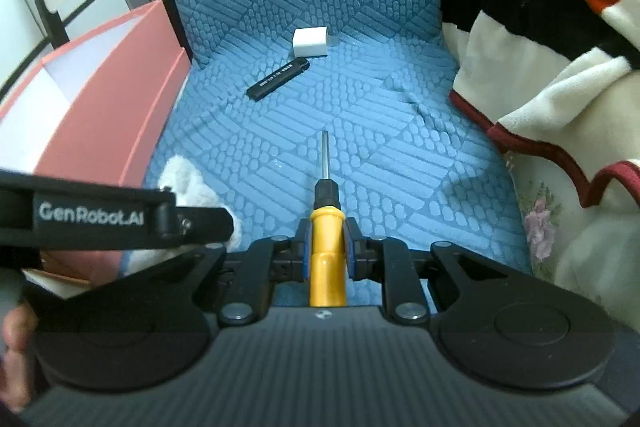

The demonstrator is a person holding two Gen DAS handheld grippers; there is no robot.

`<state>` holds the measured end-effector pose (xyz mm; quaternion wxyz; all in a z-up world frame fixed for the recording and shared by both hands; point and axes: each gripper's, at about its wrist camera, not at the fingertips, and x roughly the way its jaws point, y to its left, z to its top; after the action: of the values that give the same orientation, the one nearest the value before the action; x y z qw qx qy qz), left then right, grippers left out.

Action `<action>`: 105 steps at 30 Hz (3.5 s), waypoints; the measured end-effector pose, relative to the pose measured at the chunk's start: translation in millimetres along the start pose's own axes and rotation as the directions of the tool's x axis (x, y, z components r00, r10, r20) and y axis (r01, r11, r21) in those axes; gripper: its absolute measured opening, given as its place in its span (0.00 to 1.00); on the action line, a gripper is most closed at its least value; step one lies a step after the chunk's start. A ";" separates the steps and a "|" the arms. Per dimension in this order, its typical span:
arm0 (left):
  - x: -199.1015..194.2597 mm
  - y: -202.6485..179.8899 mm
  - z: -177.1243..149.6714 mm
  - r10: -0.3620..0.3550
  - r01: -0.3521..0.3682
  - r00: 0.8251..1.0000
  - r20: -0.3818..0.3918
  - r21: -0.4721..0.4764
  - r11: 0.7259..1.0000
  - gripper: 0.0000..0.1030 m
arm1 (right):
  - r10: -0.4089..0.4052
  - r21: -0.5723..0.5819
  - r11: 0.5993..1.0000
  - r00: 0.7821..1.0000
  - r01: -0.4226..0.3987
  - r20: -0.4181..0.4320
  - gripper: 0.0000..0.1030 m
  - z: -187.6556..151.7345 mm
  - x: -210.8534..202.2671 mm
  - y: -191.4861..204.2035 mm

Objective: Organize rigid objects
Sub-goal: 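Carry the duster with the left tool while the right tool carries the screwdriver over the pink box, then open the left tool to drop the duster while the right tool drops the screwdriver in, then withdraw both open tools from the pink box back over the chair seat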

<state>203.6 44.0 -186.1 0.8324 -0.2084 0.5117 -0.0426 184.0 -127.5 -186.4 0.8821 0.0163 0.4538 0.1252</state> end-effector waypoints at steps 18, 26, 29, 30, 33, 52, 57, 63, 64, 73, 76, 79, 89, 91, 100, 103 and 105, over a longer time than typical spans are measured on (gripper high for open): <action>-109.1 19.4 34.6 0.030 -0.029 0.995 0.091 -0.019 0.999 0.51 | 0.091 -0.051 0.995 0.995 -0.089 0.039 0.20 45.1 -68.7 57.3; -165.6 40.7 69.9 0.059 -0.053 0.981 0.185 -0.034 0.998 0.51 | 0.153 -0.096 0.985 0.982 -0.142 0.112 0.20 92.3 -97.4 94.7; -186.8 54.1 80.4 0.072 -0.061 0.973 0.221 -0.053 0.997 0.51 | 0.181 -0.114 0.980 0.973 -0.165 0.141 0.20 107.3 -105.7 111.6; -194.0 58.7 83.6 0.074 -0.061 0.970 0.232 -0.059 0.996 0.51 | 0.193 -0.125 0.977 0.970 -0.175 0.150 0.20 112.8 -108.4 119.0; -213.2 73.3 93.2 0.088 -0.070 0.960 0.264 -0.078 0.994 0.51 | 0.220 -0.149 0.969 0.961 -0.196 0.168 0.20 126.1 -113.6 139.7; -212.3 202.9 101.1 0.196 -0.152 0.960 0.199 -0.215 0.965 0.51 | 0.318 -0.234 0.927 0.945 -0.292 0.080 0.20 138.5 -39.4 252.6; -175.1 228.2 104.5 0.207 -0.170 0.968 0.145 -0.231 0.958 0.51 | 0.298 -0.244 0.928 0.954 -0.281 0.033 0.20 134.0 -2.3 267.6; -138.7 254.1 102.4 0.199 -0.175 0.976 0.083 -0.238 0.955 0.51 | 0.256 -0.253 0.934 0.966 -0.253 -0.018 0.20 125.1 35.2 273.8; -134.4 257.4 100.6 0.197 -0.173 0.977 0.078 -0.237 0.956 0.51 | 0.252 -0.252 0.935 0.967 -0.250 -0.025 0.20 123.5 40.4 274.5; -120.4 271.5 97.0 0.206 -0.184 0.976 0.069 -0.240 0.953 0.61 | 0.245 -0.228 0.940 0.967 -0.253 -0.064 0.21 114.3 60.3 276.4; -124.3 269.3 96.7 0.211 -0.187 0.974 0.084 -0.235 0.954 0.62 | 0.243 -0.244 0.936 0.968 -0.252 -0.067 0.23 114.2 56.3 277.3; -133.8 261.1 97.3 0.213 -0.183 0.971 0.112 -0.227 0.957 0.62 | 0.254 -0.239 0.936 0.966 -0.258 -0.046 0.23 116.5 47.3 272.0; -177.3 203.9 91.0 0.196 -0.154 0.950 0.242 -0.181 0.971 0.62 | 0.291 -0.215 0.938 0.955 -0.272 0.057 0.23 126.5 -13.2 236.1; -184.4 188.7 86.9 0.192 -0.151 0.946 0.262 -0.169 0.974 0.62 | 0.290 -0.217 0.939 0.954 -0.268 0.076 0.23 126.5 -25.6 225.8; -207.4 124.0 63.4 0.155 -0.128 0.932 0.328 -0.104 0.986 0.62 | 0.277 -0.202 0.948 0.949 -0.244 0.151 0.23 120.2 -74.8 174.5; -209.5 103.6 53.4 0.152 -0.133 0.928 0.341 -0.080 0.988 0.62 | 0.267 -0.194 0.953 0.948 -0.233 0.173 0.23 114.3 -89.8 156.6; -209.2 92.3 46.4 0.147 -0.131 0.926 0.347 -0.071 0.989 0.62 | 0.259 -0.190 0.956 0.948 -0.224 0.185 0.23 110.8 -98.7 145.1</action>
<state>132.0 201.5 -29.5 0.9062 -0.1951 0.3691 0.0663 188.2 -0.9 -22.0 0.9009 0.0111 0.3415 0.2678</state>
